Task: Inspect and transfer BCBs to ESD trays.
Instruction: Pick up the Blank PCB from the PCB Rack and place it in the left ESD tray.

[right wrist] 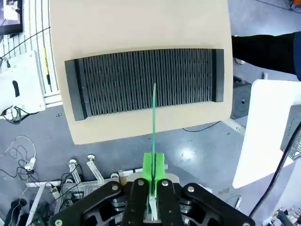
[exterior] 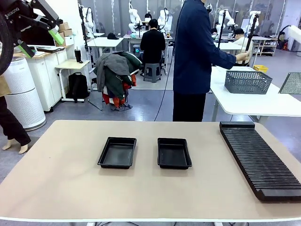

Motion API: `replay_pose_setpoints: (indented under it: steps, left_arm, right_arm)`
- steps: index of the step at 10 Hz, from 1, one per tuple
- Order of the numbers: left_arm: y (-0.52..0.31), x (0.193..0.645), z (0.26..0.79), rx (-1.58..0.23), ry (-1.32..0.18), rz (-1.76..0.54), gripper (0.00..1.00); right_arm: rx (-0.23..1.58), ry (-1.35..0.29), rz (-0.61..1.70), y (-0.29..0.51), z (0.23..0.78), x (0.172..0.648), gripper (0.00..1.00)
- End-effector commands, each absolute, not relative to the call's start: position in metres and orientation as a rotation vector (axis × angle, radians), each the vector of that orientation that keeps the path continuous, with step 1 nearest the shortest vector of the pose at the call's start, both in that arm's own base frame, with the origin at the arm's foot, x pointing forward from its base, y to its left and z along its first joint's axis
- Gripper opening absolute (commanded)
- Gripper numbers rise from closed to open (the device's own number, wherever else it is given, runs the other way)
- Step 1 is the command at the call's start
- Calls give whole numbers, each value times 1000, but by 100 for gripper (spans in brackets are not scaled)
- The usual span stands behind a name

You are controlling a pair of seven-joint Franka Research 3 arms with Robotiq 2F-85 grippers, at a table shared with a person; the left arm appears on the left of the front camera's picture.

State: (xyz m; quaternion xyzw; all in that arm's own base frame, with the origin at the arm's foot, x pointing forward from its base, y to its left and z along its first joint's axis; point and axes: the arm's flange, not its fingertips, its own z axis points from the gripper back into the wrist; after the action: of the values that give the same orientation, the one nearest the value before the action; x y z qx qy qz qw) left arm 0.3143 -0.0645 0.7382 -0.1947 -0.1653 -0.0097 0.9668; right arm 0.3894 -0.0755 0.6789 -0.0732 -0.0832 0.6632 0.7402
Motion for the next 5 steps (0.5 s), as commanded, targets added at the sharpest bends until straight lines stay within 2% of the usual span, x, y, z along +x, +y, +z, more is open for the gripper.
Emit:
replay_pose_setpoints:
  steps: [1,5]
  left_arm:
    - [-65,314,737,-403,-331,-26,100]
    - [-65,314,737,-403,-331,-26,100]
  right_arm:
    - [-160,-167,1419,-77,682,391,3]
    - [-162,-188,1449,-78,683,389,3]
